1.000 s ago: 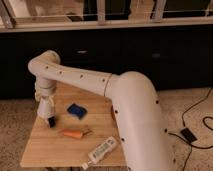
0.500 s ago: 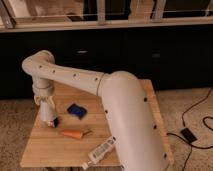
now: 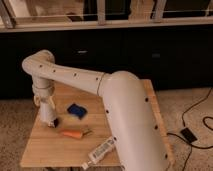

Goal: Place the ceramic cup over the eraser

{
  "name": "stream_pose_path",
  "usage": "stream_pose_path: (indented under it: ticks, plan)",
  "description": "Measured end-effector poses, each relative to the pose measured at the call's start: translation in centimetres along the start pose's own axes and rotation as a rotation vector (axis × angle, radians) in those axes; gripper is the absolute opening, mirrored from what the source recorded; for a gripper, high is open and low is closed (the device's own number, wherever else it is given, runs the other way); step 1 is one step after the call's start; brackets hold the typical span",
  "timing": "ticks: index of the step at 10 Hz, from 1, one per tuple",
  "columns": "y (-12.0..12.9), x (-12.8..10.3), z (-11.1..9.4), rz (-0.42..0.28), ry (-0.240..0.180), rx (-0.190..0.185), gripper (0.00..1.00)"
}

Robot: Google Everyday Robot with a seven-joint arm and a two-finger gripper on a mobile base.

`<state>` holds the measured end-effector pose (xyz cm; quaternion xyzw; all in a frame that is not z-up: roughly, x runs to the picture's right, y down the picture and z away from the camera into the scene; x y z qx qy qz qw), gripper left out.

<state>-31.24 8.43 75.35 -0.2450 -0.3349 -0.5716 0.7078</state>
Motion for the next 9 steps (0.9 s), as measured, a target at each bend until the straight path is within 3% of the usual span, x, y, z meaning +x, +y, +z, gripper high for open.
stream_pose_path:
  ticks: [1, 2, 9]
  plan:
    - [-0.06, -0.15, -0.04, -0.005, -0.004, 0.001, 0.79]
    - [-0.08, -0.19, -0.05, -0.01, -0.007, 0.001, 0.8]
    - [-0.7, -0.65, 0.61, -0.029, -0.024, 0.031, 0.8]
